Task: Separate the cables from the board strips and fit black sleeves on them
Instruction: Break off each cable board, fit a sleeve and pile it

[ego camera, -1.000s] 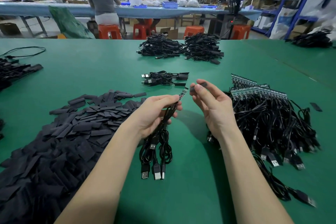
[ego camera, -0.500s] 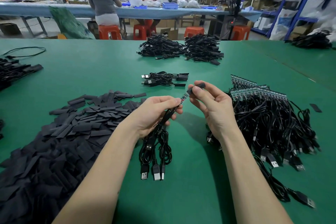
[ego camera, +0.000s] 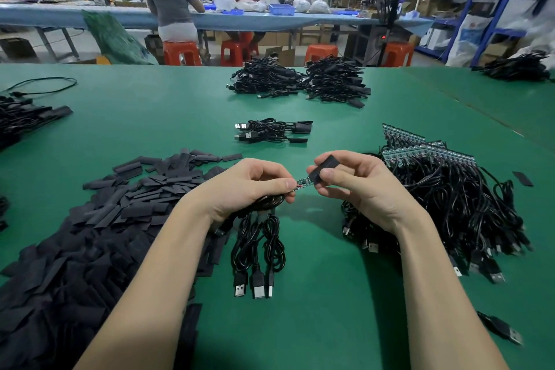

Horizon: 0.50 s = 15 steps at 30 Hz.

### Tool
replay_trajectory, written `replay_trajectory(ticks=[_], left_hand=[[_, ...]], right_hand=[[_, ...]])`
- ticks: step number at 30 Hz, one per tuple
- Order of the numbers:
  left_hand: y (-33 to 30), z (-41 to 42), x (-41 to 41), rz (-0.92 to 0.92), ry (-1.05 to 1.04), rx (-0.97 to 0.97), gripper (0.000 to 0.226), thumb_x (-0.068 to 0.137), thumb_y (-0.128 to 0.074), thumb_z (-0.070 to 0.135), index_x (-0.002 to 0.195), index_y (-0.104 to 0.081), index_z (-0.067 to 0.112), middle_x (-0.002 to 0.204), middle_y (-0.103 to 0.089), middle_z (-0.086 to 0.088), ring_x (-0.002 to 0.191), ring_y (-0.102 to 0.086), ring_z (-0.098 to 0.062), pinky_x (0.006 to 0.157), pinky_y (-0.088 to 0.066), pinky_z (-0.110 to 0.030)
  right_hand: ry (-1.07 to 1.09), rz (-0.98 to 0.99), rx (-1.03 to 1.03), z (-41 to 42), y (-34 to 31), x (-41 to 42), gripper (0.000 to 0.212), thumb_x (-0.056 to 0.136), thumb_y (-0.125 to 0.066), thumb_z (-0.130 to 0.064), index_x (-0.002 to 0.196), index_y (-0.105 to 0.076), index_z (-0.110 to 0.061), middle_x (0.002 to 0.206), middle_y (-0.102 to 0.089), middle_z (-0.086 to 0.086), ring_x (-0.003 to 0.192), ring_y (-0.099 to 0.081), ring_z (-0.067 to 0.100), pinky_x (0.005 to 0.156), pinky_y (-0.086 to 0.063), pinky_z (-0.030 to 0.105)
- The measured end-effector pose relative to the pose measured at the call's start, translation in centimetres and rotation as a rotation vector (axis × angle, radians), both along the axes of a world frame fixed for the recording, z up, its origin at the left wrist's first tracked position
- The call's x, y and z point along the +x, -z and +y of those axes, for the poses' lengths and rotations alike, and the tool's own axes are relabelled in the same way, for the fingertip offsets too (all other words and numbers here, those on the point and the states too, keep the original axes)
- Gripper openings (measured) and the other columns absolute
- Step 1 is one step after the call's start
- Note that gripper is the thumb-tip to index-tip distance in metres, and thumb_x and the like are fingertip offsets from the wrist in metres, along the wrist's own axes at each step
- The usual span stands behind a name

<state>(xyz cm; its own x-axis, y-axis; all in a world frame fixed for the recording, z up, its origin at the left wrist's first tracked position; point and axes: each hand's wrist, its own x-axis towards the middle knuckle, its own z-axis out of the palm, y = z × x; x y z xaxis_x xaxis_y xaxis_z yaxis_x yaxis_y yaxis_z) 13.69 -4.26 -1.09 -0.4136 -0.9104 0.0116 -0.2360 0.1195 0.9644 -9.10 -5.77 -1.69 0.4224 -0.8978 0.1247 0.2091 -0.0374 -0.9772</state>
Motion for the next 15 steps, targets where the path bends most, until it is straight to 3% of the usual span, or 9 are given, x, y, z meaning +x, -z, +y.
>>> replay_trajectory(ticks=[6,11,15], left_hand=[[0.2,0.0,0.3,0.071,-0.004,-0.010,0.015,0.088,-0.066,0.028,0.082,-0.072,0.016,0.084,-0.072,-0.003,0.084,-0.052,-0.022,0.082,-0.039,-0.036],[0.2,-0.2,-0.1,0.072,0.003,-0.075,0.017,0.095,-0.064,0.025,0.084,-0.072,0.016,0.082,-0.070,0.002,0.074,-0.056,-0.009,0.071,-0.044,-0.018],[0.1,-0.5,-0.5,0.060,-0.061,-0.066,0.020,0.098,-0.062,0.029,0.085,-0.073,0.019,0.077,-0.070,0.009,0.065,-0.056,-0.007,0.063,-0.046,-0.017]], right_hand=[[-0.036,-0.045,-0.002,0.1,-0.1,0.6,0.017,0.074,-0.081,-0.015,0.089,-0.080,-0.021,0.103,-0.077,0.009,0.082,-0.072,0.014,0.076,-0.058,0.023],[-0.025,-0.086,-0.021,0.0,0.2,1.8,0.016,0.077,-0.076,-0.011,0.090,-0.080,-0.018,0.100,-0.077,0.011,0.084,-0.072,0.018,0.079,-0.058,0.024],[0.054,-0.143,-0.004,-0.3,0.4,2.3,0.015,0.072,-0.079,-0.014,0.086,-0.081,-0.018,0.096,-0.078,0.010,0.080,-0.072,0.016,0.076,-0.057,0.021]])
